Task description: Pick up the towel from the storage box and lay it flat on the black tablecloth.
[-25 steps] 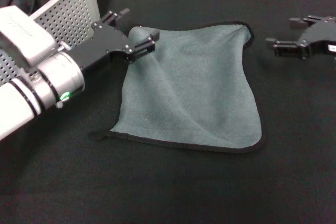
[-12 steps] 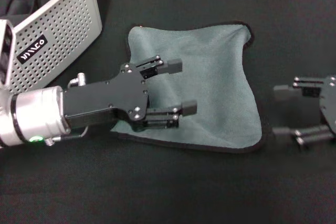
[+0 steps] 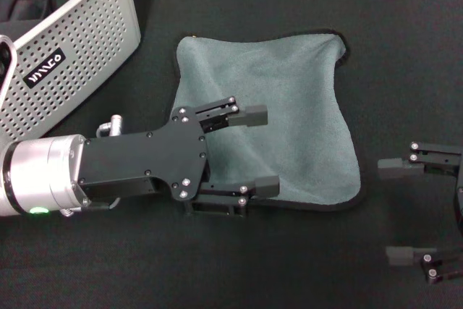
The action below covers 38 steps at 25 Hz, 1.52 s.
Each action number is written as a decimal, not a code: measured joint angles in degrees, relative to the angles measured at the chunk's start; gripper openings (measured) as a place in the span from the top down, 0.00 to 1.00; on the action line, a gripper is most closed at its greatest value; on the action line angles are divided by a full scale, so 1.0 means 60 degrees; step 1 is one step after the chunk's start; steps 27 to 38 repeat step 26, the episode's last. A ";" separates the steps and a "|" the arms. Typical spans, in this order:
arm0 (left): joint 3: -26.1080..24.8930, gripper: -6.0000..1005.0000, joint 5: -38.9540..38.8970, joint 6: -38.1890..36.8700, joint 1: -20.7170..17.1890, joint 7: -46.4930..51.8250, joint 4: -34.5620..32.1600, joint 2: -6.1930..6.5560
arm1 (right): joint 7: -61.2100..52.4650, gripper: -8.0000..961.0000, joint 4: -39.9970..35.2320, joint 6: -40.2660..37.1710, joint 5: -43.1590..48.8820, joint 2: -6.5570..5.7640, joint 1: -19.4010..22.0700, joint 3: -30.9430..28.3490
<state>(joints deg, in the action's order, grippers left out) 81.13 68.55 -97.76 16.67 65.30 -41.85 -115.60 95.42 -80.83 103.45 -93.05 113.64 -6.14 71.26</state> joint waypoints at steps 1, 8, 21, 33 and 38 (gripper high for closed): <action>-0.0003 0.12 0.0023 -0.0024 -0.0001 0.0001 -0.0001 -0.0012 | 0.0065 0.10 -0.0025 0.0002 -0.0040 0.0019 0.0039 0.0000; -0.0029 0.12 0.0046 -0.0195 -0.0108 -0.0058 0.0006 -0.0056 | 0.0340 0.10 0.0080 0.0022 -0.0132 0.0000 0.0080 0.0019; -0.0030 0.12 0.0045 -0.0225 -0.0331 -0.0243 0.0032 -0.0160 | 0.0821 0.10 0.0579 -0.0018 -0.0303 0.0049 -0.0084 -0.0068; 0.0004 0.12 0.0046 -0.0230 -0.0313 -0.0308 0.0051 -0.0185 | 0.0998 0.10 0.1019 -0.0019 -0.0443 0.0059 -0.0240 -0.0081; 0.0004 0.12 0.0046 -0.0230 -0.0313 -0.0308 0.0051 -0.0185 | 0.0998 0.10 0.1019 -0.0019 -0.0443 0.0059 -0.0240 -0.0081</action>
